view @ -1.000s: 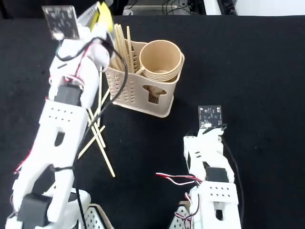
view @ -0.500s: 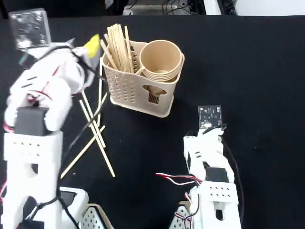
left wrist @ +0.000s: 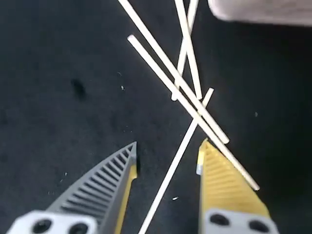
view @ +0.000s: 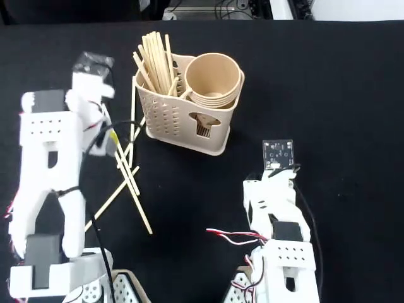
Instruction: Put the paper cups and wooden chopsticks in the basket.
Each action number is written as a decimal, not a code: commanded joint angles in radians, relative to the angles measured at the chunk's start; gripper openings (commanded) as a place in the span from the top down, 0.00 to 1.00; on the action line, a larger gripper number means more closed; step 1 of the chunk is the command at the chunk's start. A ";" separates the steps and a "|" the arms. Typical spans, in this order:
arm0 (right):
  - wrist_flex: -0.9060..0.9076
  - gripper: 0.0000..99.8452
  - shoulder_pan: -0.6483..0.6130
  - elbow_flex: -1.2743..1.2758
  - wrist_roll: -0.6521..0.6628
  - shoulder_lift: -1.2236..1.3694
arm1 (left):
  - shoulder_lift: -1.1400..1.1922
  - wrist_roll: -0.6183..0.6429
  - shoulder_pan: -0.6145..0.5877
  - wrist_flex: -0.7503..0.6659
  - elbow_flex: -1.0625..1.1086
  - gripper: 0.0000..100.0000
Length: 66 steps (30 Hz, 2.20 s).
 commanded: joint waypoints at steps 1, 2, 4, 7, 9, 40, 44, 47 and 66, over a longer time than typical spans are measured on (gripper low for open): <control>0.003 0.96 -0.014 -0.001 0.011 -0.015 | -0.041 -0.101 -0.007 -0.190 0.252 0.80; 0.003 0.96 -0.014 -0.001 0.011 -0.015 | -0.063 -0.117 -0.007 -0.242 0.325 0.79; 0.003 0.96 -0.014 -0.001 0.011 -0.015 | -0.112 -0.141 -0.007 -0.338 0.453 0.79; 0.003 0.96 -0.014 -0.001 0.011 -0.015 | -0.164 -0.160 0.002 -0.448 0.591 0.79; 0.003 0.96 -0.014 -0.001 0.011 -0.015 | -0.164 -0.158 0.015 -0.493 0.634 0.79; 0.003 0.96 -0.014 -0.001 0.011 -0.015 | -0.221 -0.264 0.082 -0.411 0.647 0.97; 0.003 0.96 -0.014 -0.001 0.011 -0.015 | -0.493 -0.261 0.082 -0.276 0.645 0.97; 0.005 0.96 -0.014 -0.001 0.011 -0.015 | -0.690 -0.264 0.076 -0.235 0.645 0.97; 0.005 0.96 -0.014 -0.001 0.011 -0.015 | -0.911 0.425 -0.010 -1.186 0.427 0.97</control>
